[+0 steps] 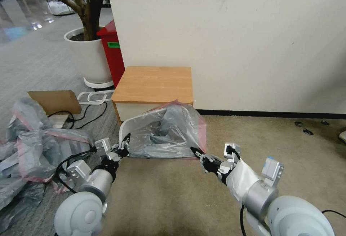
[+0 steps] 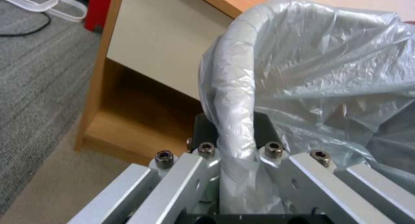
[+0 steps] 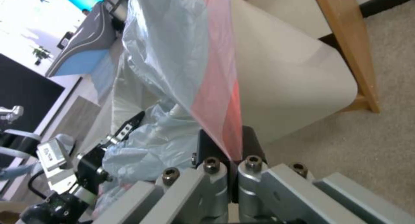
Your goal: Pick up the garbage bag from the table and place it over the trash can.
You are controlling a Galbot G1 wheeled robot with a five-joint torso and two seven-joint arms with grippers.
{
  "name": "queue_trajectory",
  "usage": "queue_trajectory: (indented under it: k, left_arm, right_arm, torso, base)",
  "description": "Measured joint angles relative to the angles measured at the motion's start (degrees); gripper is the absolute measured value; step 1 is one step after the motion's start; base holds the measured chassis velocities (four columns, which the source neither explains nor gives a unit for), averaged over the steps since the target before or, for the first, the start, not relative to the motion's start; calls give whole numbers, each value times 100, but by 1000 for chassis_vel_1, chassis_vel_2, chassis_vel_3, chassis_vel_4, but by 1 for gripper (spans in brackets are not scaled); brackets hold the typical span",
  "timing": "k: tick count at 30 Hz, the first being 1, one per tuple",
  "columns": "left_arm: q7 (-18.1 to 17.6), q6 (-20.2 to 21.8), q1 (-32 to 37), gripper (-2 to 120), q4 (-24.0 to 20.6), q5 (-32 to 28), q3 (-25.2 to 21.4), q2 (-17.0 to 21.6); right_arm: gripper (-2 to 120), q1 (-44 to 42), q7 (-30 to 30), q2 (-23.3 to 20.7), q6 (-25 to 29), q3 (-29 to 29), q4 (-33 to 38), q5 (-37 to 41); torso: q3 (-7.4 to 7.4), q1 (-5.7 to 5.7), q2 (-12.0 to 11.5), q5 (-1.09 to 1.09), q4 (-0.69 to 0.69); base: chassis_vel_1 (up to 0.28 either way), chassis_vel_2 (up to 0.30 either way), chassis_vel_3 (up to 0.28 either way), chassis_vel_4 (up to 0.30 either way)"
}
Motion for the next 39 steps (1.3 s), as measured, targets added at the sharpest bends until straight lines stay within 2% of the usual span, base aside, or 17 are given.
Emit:
queue_trajectory:
  k: [3, 6, 7, 9, 11, 13, 15, 16, 17, 21, 22, 24, 26, 30, 36, 38, 39]
  left_arm:
    - [-2, 2, -1, 5, 0, -11, 0, 5]
    - [-85, -1, -27, 5, 96, 8, -23, 31]
    - [-113, -2, -39, 5, 160, 15, -23, 55]
    - [-125, -3, -42, 5, 184, 17, -24, 64]
    - [-159, -17, -71, 5, 288, 19, -55, 105]
    - [-164, -21, -80, 5, 306, 19, -63, 109]
    - [-178, -29, -103, 5, 339, 17, -74, 112]
    - [-182, -29, -104, 5, 344, 16, -70, 112]
    - [-182, -29, -104, 5, 344, 16, -70, 112]
    - [-184, -28, -55, 5, 304, 4, -13, 109]
    - [-184, -28, -55, 5, 304, 4, -13, 109]
    - [-183, -25, -34, 5, 275, -10, 4, 123]
    - [-183, -23, -30, 5, 270, -14, 10, 127]
    - [-175, -8, 7, 5, 159, -62, 64, 122]
    - [-165, -1, 1, 5, 124, -88, 107, 94]
    - [-160, -1, -1, 5, 114, -101, 119, 83]
    - [-154, -1, -3, 5, 112, -105, 127, 70]
  right_arm:
    - [0, -58, -11, 49, -6, -4, 0, -126]
    - [10, -256, -178, 145, -1, -7, -4, -612]
    - [17, -371, -304, 197, -1, -6, -4, -849]
    - [20, -425, -354, 220, -14, -10, -4, -960]
    - [31, -686, -631, 310, -87, -22, -7, -1558]
    - [34, -769, -746, 336, -91, -22, -8, -1758]
    - [43, -927, -1008, 394, -27, 33, -10, -2157]
    - [48, -974, -1152, 428, 74, 102, -11, -2286]
    - [48, -974, -1152, 428, 74, 102, -11, -2286]
    - [67, -586, -1537, 627, 769, 285, -13, -2293]
    - [67, -586, -1537, 627, 769, 285, -13, -2293]
    - [78, -259, -1805, 892, 1071, 302, -50, -2217]
    - [82, -168, -1883, 1017, 1176, 283, -148, -2248]
    - [97, 73, -1964, 1634, 1486, -22, -832, -2397]
    - [97, 83, -1969, 1956, 1574, -225, -1139, -2419]
    - [94, 89, -1957, 2000, 1617, -225, -1204, -2415]
    - [89, 92, -1924, 2018, 1665, -216, -1220, -2382]
  torso:
    - [0, 0, 0, 0, 0]
    - [0, 0, 0, 0, 0]
    - [0, 0, 0, -2, 0]
    - [0, 0, 0, 0, -1]
    - [0, 0, 0, -1, -1]
    - [0, 0, 0, -1, -1]
    - [0, 0, 0, -1, -1]
    - [0, 0, 0, -1, -1]
    - [0, 0, 0, -1, -1]
    - [0, 0, 0, 0, -1]
    - [0, 0, 0, 0, -1]
    - [0, 0, 0, -1, 0]
    - [0, 0, 0, -2, 0]
    - [0, 0, 0, 1, 0]
    - [0, 0, 0, -1, 0]
    - [0, 0, 0, 0, 0]
    - [0, 0, 0, -1, 0]
  base:
    - [0, 0, 0, 0]
    - [0, 0, 0, 0]
    - [0, 0, 0, 0]
    - [0, 0, 0, 0]
    - [0, 0, 0, 0]
    - [0, 0, 0, 0]
    - [0, 0, 0, 0]
    - [0, 0, 0, 0]
    - [0, 0, 0, 0]
    - [0, 0, 0, 0]
    - [0, 0, 0, 0]
    - [0, 0, 0, 0]
    - [0, 0, 0, 0]
    - [0, 0, 0, 0]
    - [0, 0, 0, 0]
    - [0, 0, 0, 0]
    - [0, 0, 0, 0]
